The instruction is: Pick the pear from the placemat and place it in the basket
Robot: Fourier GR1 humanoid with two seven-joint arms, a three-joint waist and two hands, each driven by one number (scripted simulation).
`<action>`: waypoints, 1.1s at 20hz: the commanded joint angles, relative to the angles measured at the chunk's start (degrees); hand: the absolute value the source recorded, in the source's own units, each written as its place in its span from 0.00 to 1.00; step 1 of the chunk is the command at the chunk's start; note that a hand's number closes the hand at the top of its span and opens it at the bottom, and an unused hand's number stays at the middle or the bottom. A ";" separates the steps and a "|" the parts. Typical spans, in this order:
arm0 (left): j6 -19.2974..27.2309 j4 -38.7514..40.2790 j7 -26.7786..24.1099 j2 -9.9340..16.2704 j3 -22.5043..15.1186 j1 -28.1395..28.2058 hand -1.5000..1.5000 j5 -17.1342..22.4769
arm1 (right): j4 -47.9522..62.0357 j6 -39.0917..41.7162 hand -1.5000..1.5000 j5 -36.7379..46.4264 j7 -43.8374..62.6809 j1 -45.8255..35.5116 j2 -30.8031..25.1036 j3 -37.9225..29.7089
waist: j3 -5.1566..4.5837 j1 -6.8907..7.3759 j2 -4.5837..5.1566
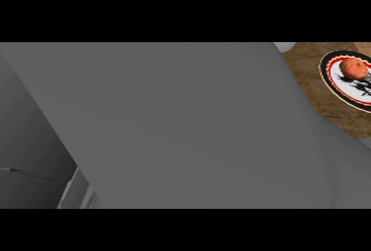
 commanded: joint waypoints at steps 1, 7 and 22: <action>-0.30 -1.15 1.05 0.28 0.08 -0.53 0.50 0.27 | 10.96 7.28 1.00 1.91 2.61 -7.49 -0.84 1.05 | -0.03 -0.77 0.08; -1.09 -0.72 -0.95 1.09 0.93 1.86 0.50 0.93 | 22.72 11.51 1.00 3.67 -5.78 -5.89 -2.68 1.99 | 0.11 -1.20 0.72; 0.03 -7.48 0.99 -0.37 -0.51 7.05 0.50 0.32 | 31.07 10.34 1.00 7.01 -28.13 3.42 -7.26 -0.01 | 0.37 -1.83 0.35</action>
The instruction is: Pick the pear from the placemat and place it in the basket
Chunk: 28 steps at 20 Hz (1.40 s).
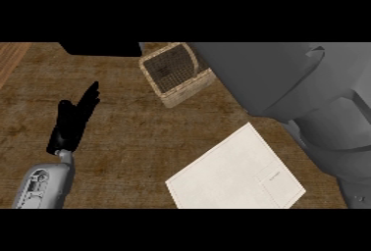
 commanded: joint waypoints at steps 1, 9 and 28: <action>0.95 0.56 -1.41 -0.68 -0.14 0.76 0.50 -0.64 | 2.24 0.23 1.00 0.66 -5.22 1.97 -0.35 -0.90 | 0.01 -0.36 0.01; 0.80 0.14 -0.15 -1.82 -1.33 0.65 0.50 -0.86 | 5.64 -4.80 1.00 0.65 -9.80 7.30 1.60 -3.53 | 0.03 -0.11 0.14; 0.36 0.08 0.40 0.19 0.98 -0.39 0.50 -0.21 | 3.17 -31.11 0.00 -2.15 -15.25 16.48 1.35 -13.02 | 0.09 -1.19 -0.17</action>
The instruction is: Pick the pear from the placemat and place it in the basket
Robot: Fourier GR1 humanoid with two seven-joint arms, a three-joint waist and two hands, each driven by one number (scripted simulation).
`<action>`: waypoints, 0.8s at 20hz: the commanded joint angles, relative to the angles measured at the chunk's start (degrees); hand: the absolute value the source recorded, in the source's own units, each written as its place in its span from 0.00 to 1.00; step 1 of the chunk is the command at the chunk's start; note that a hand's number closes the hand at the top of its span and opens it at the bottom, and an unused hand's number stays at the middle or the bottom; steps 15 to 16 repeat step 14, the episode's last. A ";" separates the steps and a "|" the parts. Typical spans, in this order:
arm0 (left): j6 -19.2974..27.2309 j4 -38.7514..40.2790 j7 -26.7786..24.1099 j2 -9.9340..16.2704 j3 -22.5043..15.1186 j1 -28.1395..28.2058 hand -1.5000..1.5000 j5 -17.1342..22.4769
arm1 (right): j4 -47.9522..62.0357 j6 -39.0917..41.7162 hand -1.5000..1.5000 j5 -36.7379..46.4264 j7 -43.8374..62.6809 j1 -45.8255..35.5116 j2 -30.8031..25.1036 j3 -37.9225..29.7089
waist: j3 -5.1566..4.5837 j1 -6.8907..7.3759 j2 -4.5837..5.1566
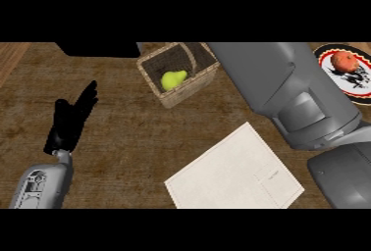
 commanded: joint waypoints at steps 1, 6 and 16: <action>2.11 0.85 0.65 -1.32 -0.73 -0.73 0.50 -1.61 | -1.91 -7.15 0.00 -0.30 0.31 -0.07 -3.15 -2.30 | 0.03 -0.91 -0.22; 1.04 1.35 -2.56 -0.75 0.02 1.90 0.50 -0.73 | -3.36 -4.70 0.00 -2.68 5.57 0.46 -8.56 -5.79 | 0.04 -1.63 -0.63; 0.61 -0.74 -1.46 0.00 0.95 3.78 0.50 -0.05 | -12.29 4.34 0.00 -6.89 0.04 13.93 -20.55 -9.56 | 0.11 -2.66 -0.97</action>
